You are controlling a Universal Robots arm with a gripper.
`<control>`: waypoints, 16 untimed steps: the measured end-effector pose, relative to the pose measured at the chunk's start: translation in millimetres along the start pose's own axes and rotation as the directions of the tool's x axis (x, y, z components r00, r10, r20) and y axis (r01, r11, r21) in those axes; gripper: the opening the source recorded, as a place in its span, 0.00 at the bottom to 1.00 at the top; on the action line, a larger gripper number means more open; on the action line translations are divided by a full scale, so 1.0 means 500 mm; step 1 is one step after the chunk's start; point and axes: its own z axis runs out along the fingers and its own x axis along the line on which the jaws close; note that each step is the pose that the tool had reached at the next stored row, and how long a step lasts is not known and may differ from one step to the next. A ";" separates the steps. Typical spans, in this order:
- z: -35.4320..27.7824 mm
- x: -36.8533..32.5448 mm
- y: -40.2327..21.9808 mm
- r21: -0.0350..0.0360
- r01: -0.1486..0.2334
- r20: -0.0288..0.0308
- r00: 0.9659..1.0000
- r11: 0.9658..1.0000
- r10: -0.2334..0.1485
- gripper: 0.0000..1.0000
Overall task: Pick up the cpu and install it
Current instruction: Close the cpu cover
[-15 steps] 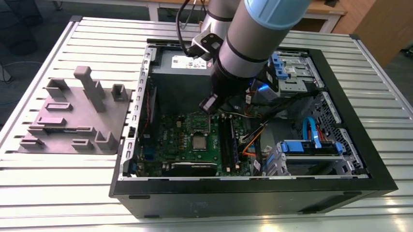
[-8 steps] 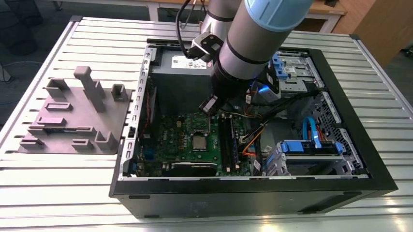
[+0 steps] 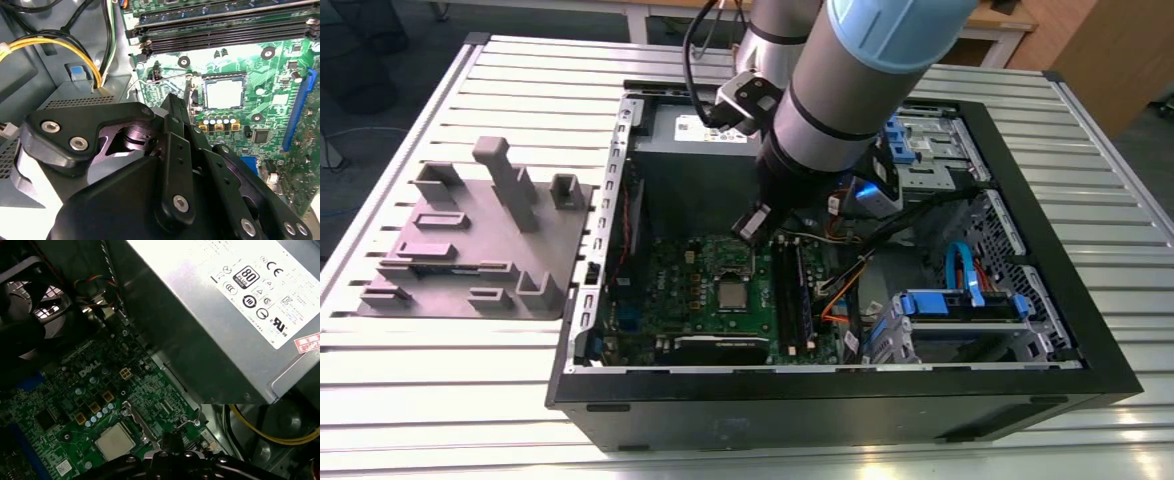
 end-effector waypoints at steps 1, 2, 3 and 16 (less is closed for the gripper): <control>0.000 0.003 -0.002 0.000 0.000 0.000 1.000 1.000 0.000 0.11; -0.001 0.006 -0.004 0.000 0.001 -0.001 1.000 1.000 -0.001 0.11; -0.001 0.008 -0.006 0.001 0.001 -0.001 1.000 1.000 -0.001 0.11; 0.000 0.027 -0.018 0.004 0.003 -0.006 1.000 1.000 -0.003 0.11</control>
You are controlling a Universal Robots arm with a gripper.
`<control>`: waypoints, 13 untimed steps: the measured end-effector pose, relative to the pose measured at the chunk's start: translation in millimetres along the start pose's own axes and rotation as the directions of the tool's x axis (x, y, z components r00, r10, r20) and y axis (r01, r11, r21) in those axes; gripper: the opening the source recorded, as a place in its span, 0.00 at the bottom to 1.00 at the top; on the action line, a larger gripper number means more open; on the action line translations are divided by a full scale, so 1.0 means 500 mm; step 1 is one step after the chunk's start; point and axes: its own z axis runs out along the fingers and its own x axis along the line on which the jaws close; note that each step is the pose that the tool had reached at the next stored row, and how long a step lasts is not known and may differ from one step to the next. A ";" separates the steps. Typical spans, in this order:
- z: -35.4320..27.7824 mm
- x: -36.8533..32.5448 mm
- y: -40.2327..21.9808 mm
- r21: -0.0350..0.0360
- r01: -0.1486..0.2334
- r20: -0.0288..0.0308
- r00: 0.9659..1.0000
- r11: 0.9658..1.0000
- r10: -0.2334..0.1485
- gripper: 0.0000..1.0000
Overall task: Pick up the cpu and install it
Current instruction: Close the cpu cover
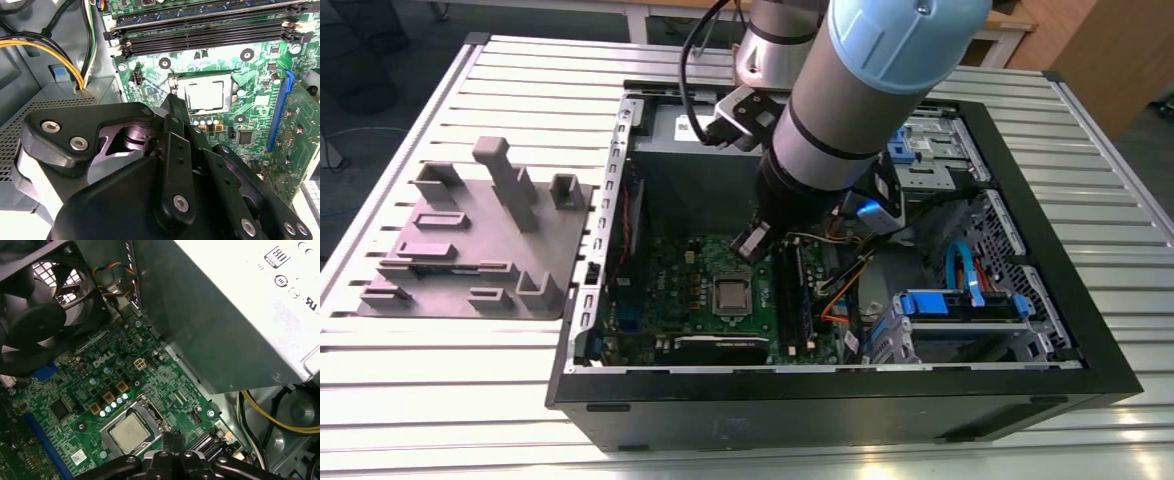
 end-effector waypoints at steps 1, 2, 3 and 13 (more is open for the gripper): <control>0.000 0.001 0.000 0.000 0.000 0.000 1.000 1.000 0.000 0.11; 0.000 0.001 0.000 0.000 0.000 0.000 1.000 1.000 0.000 0.11; 0.000 0.001 -0.001 0.000 0.000 0.000 1.000 1.000 0.000 0.11; 0.003 0.035 0.001 0.000 0.003 -0.001 1.000 1.000 -0.003 0.11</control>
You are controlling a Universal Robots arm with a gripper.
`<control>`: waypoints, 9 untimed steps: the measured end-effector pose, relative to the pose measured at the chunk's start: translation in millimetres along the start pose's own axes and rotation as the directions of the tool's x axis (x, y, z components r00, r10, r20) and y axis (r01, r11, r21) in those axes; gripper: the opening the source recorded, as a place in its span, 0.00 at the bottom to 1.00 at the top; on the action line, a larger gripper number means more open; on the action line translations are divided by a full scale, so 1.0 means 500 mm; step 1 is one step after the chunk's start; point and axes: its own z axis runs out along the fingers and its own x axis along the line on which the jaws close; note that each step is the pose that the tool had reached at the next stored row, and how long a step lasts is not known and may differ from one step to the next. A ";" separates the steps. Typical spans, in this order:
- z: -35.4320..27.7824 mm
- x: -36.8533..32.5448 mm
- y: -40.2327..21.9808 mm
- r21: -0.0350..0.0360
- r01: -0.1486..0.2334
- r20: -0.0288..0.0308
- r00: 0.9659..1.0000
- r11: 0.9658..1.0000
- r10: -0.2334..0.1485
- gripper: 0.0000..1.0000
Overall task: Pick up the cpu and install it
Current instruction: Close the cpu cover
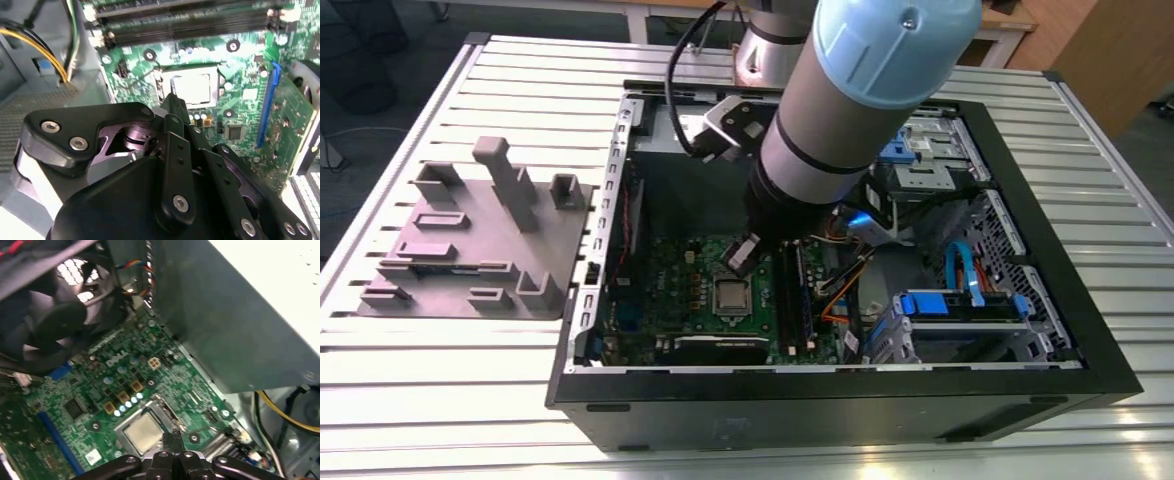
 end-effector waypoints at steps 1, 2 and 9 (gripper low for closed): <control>0.001 0.004 0.000 0.000 0.001 0.000 1.000 1.000 -0.001 0.11; 0.001 0.007 0.002 0.000 0.002 -0.001 1.000 1.000 -0.002 0.11; 0.008 0.030 0.024 0.000 0.008 -0.002 1.000 1.000 -0.008 0.11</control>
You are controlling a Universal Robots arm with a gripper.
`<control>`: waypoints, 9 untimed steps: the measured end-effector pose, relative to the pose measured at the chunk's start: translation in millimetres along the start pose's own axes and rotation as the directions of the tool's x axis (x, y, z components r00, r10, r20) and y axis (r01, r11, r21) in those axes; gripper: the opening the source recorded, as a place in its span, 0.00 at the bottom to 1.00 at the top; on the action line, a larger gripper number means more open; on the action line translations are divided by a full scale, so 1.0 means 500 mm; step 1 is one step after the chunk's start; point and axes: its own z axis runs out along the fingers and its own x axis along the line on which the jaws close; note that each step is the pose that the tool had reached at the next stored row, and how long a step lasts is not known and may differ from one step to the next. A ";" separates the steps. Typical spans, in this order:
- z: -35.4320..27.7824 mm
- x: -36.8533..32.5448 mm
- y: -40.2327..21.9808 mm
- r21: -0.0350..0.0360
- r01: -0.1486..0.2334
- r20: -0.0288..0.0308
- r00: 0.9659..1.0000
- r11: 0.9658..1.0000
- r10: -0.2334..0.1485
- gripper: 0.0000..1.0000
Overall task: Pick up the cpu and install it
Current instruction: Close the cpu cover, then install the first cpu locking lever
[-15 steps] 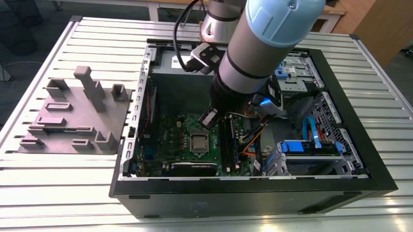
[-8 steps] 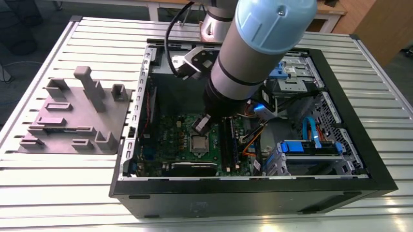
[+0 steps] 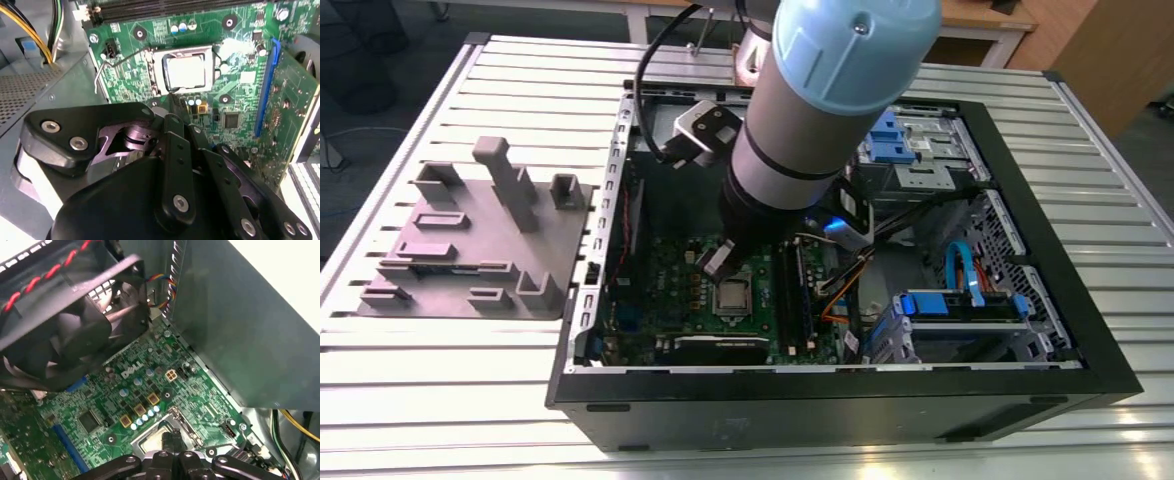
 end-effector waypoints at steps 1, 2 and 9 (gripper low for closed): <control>0.000 0.000 0.000 0.000 0.000 0.000 1.000 1.000 0.000 0.11; 0.000 0.000 0.000 0.000 0.000 0.000 1.000 1.000 0.000 0.11; 0.000 0.000 0.000 0.000 0.000 0.000 1.000 1.000 0.000 0.11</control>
